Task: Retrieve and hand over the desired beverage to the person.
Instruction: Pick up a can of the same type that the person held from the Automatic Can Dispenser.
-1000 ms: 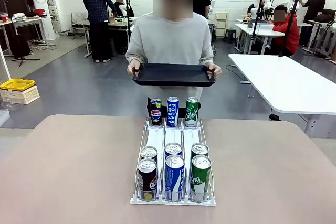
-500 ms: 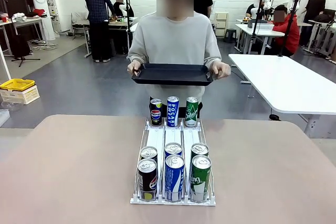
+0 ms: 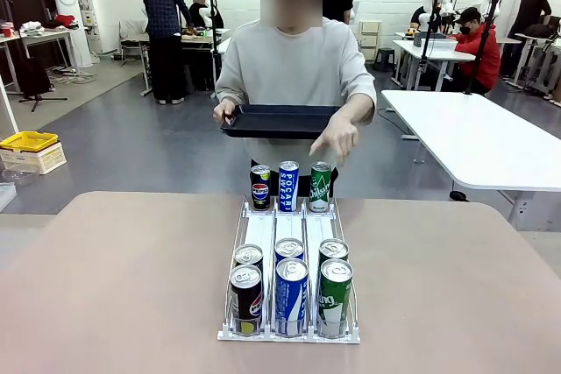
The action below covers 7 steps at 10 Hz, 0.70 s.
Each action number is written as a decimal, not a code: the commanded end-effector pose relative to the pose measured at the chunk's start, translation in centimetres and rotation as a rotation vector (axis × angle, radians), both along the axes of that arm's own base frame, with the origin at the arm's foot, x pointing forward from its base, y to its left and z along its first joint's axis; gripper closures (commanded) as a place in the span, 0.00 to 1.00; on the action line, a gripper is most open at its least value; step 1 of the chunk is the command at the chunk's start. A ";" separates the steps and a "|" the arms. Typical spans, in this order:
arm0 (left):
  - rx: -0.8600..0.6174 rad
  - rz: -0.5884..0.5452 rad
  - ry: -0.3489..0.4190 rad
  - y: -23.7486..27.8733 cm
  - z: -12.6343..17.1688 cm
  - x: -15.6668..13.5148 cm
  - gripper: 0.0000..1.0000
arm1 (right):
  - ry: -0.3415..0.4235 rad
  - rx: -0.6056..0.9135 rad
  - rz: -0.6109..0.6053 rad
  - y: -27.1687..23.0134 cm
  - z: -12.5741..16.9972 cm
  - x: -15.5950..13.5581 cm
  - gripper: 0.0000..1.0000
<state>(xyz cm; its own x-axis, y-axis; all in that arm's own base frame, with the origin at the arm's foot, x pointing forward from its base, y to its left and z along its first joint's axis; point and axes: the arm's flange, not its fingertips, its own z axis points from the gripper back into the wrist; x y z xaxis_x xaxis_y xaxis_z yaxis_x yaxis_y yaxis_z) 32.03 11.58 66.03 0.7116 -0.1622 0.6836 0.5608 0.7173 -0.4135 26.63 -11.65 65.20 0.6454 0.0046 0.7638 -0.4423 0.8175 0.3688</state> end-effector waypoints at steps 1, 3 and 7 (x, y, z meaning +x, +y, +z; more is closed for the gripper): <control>-0.011 -0.007 -0.011 0.2 0.0 0.0 0.00 | -0.007 0.012 -0.006 -0.1 -0.1 0.3 0.00; -0.011 -0.007 -0.011 0.2 0.0 0.0 0.00 | -0.007 0.012 -0.006 -0.1 -0.1 0.3 0.00; -0.011 -0.007 -0.011 0.2 0.0 0.0 0.00 | -0.007 0.012 -0.006 -0.1 -0.1 0.3 0.00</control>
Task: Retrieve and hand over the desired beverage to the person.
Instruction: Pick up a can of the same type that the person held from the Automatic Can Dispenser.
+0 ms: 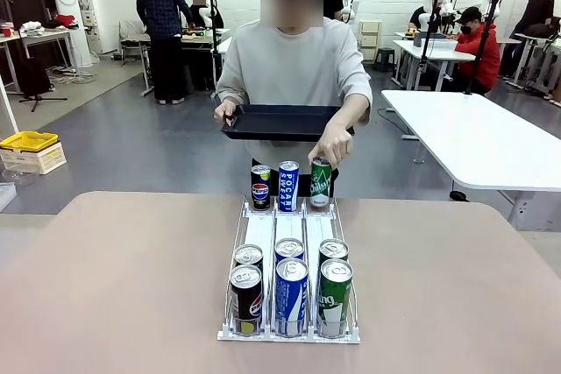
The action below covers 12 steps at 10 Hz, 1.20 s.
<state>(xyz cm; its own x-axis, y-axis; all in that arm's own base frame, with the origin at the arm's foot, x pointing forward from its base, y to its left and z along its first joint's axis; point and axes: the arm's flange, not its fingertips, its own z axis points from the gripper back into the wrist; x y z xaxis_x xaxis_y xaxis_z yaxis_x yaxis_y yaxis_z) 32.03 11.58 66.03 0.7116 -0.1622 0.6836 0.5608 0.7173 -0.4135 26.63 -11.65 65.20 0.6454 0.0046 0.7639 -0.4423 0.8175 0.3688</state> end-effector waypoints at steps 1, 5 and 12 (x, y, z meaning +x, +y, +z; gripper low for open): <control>-0.011 -0.007 -0.011 0.2 0.0 0.0 0.00 | -0.007 0.012 -0.006 -0.1 -0.1 0.3 0.00; -0.011 -0.007 -0.011 0.2 0.0 0.0 0.00 | -0.007 0.012 -0.006 -0.1 -0.1 0.3 0.00; -0.011 -0.007 -0.011 0.2 0.0 0.0 0.00 | -0.007 0.012 -0.006 -0.1 -0.1 0.3 0.00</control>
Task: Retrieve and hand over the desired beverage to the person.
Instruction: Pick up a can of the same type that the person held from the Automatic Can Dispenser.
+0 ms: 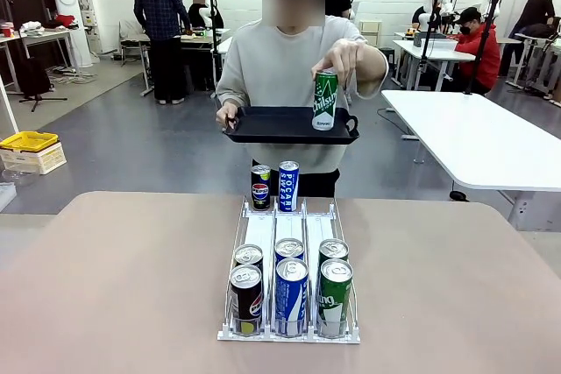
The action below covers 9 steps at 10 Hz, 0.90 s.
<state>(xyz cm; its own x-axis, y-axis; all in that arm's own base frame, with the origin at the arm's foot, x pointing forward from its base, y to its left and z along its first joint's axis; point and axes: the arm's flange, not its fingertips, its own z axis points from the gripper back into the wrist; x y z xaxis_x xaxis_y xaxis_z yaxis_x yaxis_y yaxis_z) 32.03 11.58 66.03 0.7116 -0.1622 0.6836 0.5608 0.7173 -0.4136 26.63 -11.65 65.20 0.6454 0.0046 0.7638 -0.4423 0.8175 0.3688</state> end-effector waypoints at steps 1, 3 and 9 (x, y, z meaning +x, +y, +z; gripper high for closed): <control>-0.011 -0.007 -0.011 0.2 0.0 0.0 0.00 | -0.007 0.012 -0.006 -0.1 -0.1 0.3 0.00; -0.011 -0.007 -0.011 0.2 0.0 0.0 0.00 | -0.007 0.012 -0.006 -0.1 -0.1 0.3 0.00; -0.011 -0.007 -0.011 0.2 0.0 0.0 0.00 | 0.143 -0.210 0.105 9.2 0.6 1.6 0.00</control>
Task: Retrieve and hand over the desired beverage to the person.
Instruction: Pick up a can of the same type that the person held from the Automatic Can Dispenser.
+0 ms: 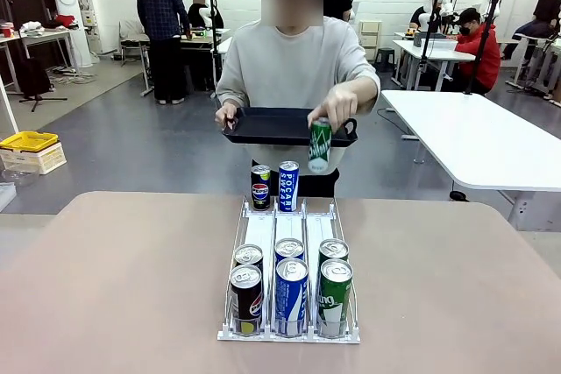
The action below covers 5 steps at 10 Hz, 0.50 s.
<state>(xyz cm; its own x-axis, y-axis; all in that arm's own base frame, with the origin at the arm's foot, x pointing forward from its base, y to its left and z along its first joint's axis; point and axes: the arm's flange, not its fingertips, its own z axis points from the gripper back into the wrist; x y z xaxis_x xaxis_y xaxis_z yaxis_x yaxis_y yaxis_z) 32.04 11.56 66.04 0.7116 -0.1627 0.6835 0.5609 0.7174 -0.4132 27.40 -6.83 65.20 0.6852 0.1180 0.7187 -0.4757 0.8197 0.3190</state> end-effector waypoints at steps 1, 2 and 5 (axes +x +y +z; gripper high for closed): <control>-0.011 -0.007 -0.011 0.2 0.0 0.0 0.00 | 0.187 -0.207 0.054 9.6 0.4 1.6 0.00; -0.011 -0.007 -0.011 0.2 0.0 0.0 0.00 | 0.264 -0.273 0.034 13.4 -0.2 2.2 0.00; -0.011 -0.007 -0.011 0.2 0.0 0.0 0.00 | 0.359 -0.408 -0.082 21.1 -3.0 2.9 0.00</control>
